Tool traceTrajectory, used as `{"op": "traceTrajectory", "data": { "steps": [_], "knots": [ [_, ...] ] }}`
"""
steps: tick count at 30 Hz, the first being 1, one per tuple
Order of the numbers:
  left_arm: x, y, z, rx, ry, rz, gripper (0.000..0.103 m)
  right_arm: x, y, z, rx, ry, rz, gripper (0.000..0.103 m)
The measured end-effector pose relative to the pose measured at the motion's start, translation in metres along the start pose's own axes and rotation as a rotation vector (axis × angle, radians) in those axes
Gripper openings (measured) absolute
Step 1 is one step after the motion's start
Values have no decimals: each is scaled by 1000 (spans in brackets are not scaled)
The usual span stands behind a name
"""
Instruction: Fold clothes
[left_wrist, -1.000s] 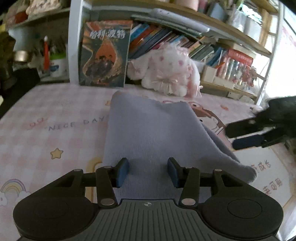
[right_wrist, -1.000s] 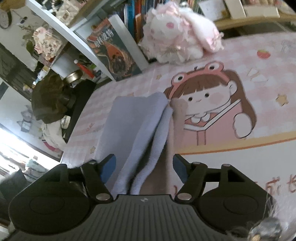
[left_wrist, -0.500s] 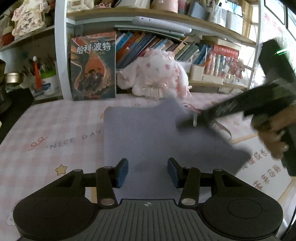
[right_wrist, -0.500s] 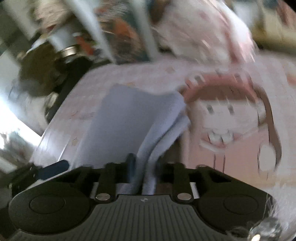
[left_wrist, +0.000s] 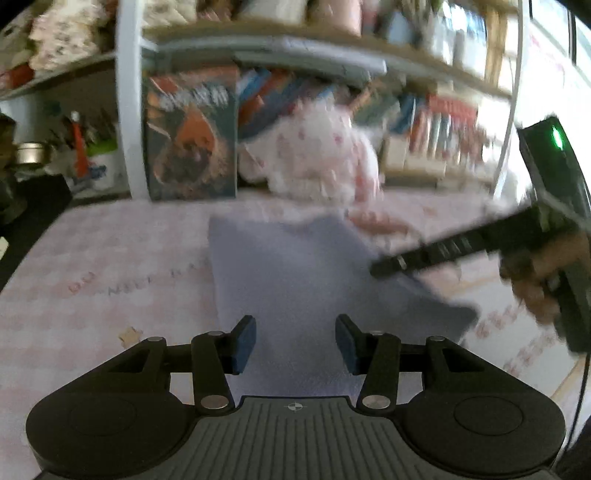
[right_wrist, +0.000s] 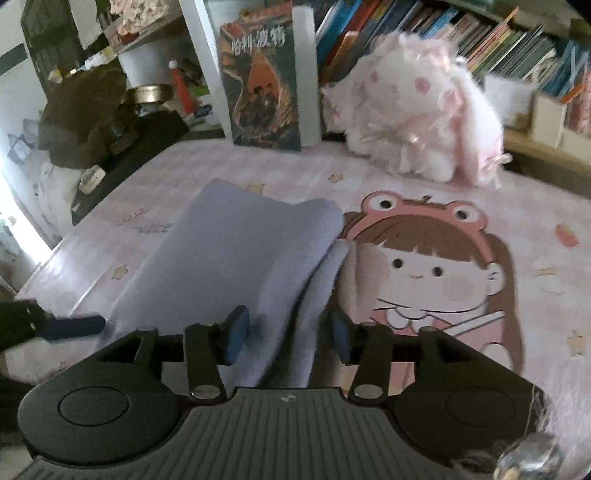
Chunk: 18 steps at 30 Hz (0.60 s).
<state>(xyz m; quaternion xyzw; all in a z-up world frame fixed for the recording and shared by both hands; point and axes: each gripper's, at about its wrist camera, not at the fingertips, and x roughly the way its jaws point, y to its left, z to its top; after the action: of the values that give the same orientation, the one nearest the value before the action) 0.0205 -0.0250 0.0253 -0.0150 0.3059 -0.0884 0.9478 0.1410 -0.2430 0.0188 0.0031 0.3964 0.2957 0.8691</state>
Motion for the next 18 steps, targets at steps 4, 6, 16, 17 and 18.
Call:
{"op": "traceTrajectory", "data": {
  "steps": [4, 6, 16, 17, 18],
  "knots": [
    [2, 4, 2, 5, 13, -41, 41, -15, 7, -4, 52, 52, 74, 49],
    [15, -1, -3, 23, 71, -42, 38, -17, 11, -7, 62, 85, 97, 47],
    [37, 1, -14, -39, 163, -40, 37, -43, 39, -22, -122, 1, 109, 11],
    [37, 1, -15, -33, 161, -43, 37, -33, 33, -26, -85, 33, 80, 11],
    [37, 0, -16, -25, 160, -42, 37, -24, 27, -30, -48, 65, 51, 11]
  ]
}}
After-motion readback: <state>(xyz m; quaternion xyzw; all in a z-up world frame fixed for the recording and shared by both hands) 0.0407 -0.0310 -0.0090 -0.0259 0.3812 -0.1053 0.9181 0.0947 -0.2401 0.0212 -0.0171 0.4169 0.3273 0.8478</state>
